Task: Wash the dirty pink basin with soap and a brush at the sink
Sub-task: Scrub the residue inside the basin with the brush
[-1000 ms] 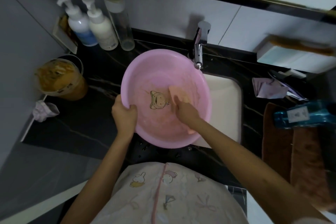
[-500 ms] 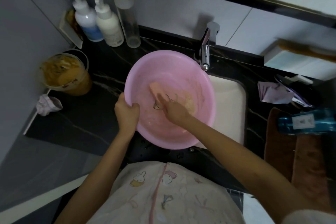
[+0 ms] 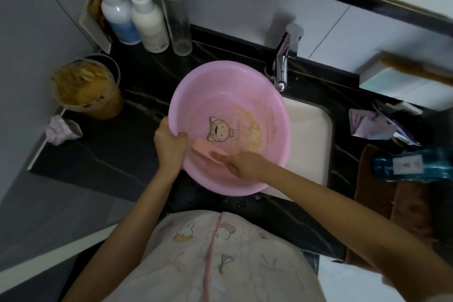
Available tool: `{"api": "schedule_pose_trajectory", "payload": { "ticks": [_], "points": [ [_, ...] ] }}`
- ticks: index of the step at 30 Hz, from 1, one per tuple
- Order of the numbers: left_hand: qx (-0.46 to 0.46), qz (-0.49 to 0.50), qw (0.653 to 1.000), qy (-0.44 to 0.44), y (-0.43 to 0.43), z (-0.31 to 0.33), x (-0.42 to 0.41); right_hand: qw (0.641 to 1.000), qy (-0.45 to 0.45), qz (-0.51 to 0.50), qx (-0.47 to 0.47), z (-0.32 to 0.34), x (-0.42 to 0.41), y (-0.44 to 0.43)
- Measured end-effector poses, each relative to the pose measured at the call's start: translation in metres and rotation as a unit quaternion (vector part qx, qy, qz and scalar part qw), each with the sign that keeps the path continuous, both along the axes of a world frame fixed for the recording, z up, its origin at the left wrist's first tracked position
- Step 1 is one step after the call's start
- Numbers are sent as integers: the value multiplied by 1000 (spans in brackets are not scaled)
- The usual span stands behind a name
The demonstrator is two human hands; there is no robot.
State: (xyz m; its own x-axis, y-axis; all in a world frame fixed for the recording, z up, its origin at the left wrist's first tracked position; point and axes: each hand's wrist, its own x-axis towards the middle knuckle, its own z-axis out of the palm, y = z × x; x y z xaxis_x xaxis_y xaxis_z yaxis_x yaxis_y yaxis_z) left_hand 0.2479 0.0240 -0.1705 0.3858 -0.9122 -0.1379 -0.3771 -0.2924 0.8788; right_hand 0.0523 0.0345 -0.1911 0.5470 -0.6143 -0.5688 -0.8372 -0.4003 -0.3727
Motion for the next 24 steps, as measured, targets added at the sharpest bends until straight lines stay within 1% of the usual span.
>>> {"api": "schedule_pose_trajectory", "payload": {
  "ticks": [1,2,3,5,6,8,9,10,11,12,13,15,16,18,19,21,22,24],
  "points": [
    [-1,1,1000,2,0,-2,2,1000,23,12,0,-1,-12,-4],
    [-1,-2,1000,3,0,-3,2,999,43,-2,-8,-2,-24,-13],
    [1,-5,1000,6,0,-4,2,997,56,-43,-21,-2,-31,-23],
    [-2,-6,1000,11,-1,-4,2,989,43,-131,-46,0,-26,-39],
    [-4,-5,1000,13,-1,-4,2,989,16,-142,-46,1,-16,-40],
    [0,-5,1000,9,-1,-3,2,995,-34,-90,-12,1,3,-25],
    [3,-8,1000,6,-2,-3,3,998,-35,-44,6,2,4,-13],
    [4,-11,1000,6,-2,-3,3,1000,-12,-5,19,5,-1,-2],
    [3,-11,1000,6,-1,-4,4,999,24,10,26,9,-11,5],
    [2,-12,1000,7,-2,-5,4,997,66,-5,29,14,-22,4],
    [2,-9,1000,8,-1,-5,5,993,101,-50,37,13,-31,-1],
    [1,-8,1000,10,0,-6,4,973,139,-174,51,11,-35,-13],
    [-4,-9,1000,15,0,-5,3,964,143,-220,48,11,-29,-18],
    [-4,-9,1000,16,-1,-5,3,956,132,-258,53,8,-6,-20],
    [-1,-10,1000,15,-1,-5,3,955,130,-258,70,8,7,-13],
    [4,-11,1000,13,0,-4,3,961,137,-204,126,16,30,6],
    [3,-12,1000,11,0,-4,4,963,130,-170,162,23,39,15],
    [2,-11,1000,5,0,-3,3,969,95,-128,188,35,50,16]
  ]
}}
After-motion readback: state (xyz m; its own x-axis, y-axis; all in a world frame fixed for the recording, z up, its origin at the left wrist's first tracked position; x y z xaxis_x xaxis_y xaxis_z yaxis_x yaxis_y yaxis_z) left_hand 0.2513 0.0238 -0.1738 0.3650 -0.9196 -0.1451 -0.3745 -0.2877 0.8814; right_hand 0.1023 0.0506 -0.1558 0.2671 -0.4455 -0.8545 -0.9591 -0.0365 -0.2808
